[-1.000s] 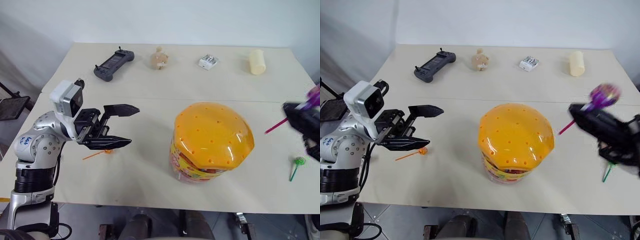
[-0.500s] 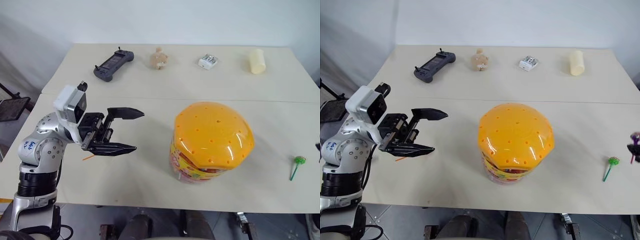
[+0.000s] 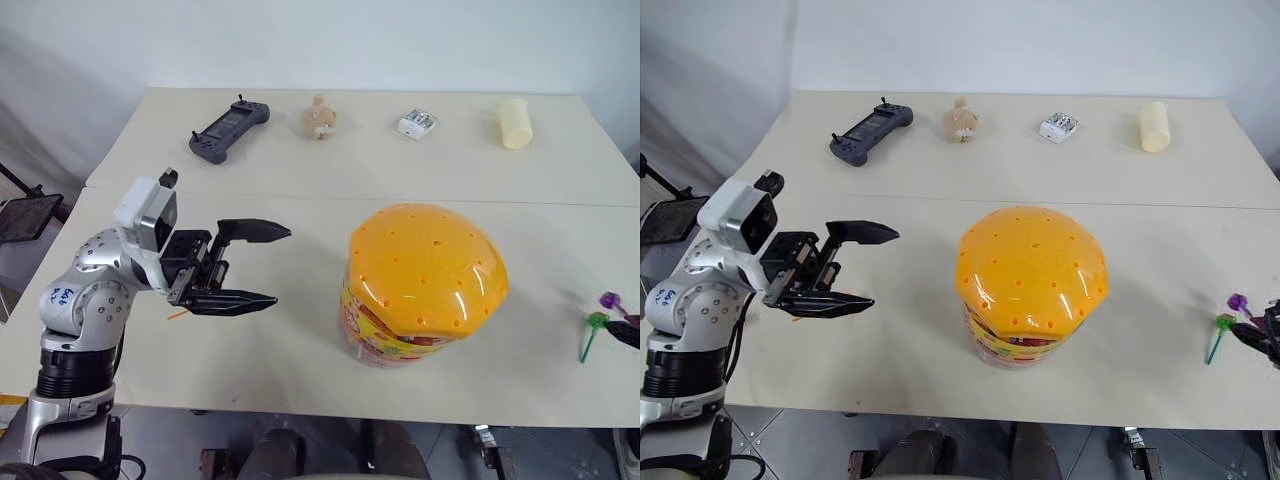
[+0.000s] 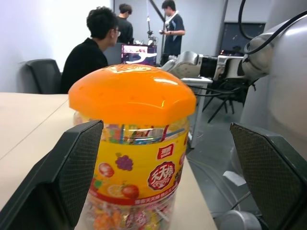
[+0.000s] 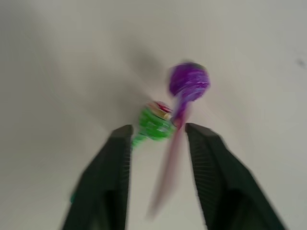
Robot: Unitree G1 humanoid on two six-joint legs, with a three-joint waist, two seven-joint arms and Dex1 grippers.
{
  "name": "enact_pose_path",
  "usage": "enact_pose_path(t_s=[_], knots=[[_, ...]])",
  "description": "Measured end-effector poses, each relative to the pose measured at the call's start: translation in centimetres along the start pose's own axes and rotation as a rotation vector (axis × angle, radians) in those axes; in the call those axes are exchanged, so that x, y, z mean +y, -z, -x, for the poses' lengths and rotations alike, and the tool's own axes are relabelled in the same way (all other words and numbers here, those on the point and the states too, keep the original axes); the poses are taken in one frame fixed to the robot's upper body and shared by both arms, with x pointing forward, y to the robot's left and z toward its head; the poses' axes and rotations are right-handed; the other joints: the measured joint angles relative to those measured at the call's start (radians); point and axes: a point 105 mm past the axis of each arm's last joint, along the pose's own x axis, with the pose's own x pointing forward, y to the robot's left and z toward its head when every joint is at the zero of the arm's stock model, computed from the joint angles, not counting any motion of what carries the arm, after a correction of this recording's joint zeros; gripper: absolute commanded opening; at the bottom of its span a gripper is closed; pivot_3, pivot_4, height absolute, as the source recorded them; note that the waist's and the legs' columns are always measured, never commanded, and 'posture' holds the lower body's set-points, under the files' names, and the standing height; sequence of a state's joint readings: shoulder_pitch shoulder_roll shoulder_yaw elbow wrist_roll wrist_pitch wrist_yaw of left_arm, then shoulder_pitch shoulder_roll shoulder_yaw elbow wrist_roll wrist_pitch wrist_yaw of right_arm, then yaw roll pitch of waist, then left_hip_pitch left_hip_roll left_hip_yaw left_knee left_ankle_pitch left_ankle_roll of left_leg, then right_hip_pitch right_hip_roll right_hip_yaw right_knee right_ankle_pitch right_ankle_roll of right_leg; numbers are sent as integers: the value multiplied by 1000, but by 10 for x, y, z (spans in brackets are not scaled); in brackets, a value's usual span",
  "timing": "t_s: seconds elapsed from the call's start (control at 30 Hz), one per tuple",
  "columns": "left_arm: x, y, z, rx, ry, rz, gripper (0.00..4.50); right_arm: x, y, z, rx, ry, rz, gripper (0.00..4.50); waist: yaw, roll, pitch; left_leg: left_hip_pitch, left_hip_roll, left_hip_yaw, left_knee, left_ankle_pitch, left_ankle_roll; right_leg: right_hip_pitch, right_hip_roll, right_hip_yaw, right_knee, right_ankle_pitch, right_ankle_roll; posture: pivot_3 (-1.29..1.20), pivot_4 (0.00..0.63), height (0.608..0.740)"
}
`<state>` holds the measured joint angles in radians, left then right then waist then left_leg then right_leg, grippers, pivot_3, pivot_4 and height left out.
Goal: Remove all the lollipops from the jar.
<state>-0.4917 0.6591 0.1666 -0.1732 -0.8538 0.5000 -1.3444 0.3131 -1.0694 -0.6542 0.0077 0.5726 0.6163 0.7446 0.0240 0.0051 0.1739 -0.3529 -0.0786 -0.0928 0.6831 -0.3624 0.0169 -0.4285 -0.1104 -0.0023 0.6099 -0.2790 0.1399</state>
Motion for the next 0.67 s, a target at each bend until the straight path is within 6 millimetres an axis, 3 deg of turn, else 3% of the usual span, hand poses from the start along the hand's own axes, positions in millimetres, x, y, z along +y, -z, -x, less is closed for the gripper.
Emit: enact_pose_path(t_s=[0.17, 0.27, 0.33, 0.4, 0.53, 0.67], knots=[[7, 17, 28, 96, -149, 16, 4500, 9, -45, 19, -322, -124, 15, 4480, -3, 1, 0, 1, 2, 0, -1, 0, -1, 0, 1, 0, -1, 0, 0, 0, 150, 740], [11, 31, 46, 181, -262, 27, 4500, 27, -72, 30, -472, -220, 79, 4480, -4, 0, 0, 1, 2, 0, -1, -1, -1, 0, 0, 1, -1, 0, 0, 0, 150, 740], [10, 39, 62, 223, -329, 42, 4500, 45, -79, 33, -488, -300, 146, 4480, -3, 1, 0, 0, 3, 0, -1, -1, -2, 0, 0, 3, 0, 0, 0, 0, 150, 740], [4, 49, 85, 281, -431, 58, 4500, 77, -84, 36, -496, -425, 296, 4480, -4, 1, 0, 0, 4, -1, -1, -2, -2, -1, 0, 4, 0, 0, 0, 0, 150, 740], [-3, 54, 113, 370, -540, 42, 4500, 120, -80, 40, -531, -604, 521, 4480, 5, -1, 1, 0, 3, -2, 0, -2, -2, 1, -1, 4, -2, 0, 0, 0, 150, 740], [-7, 45, 129, 409, -622, -5, 4500, 122, -65, 40, -558, -624, 549, 4480, 10, -2, 1, 0, 1, -4, 0, -2, 0, 2, -3, 5, -2, 0, -1, 0, 150, 740]])
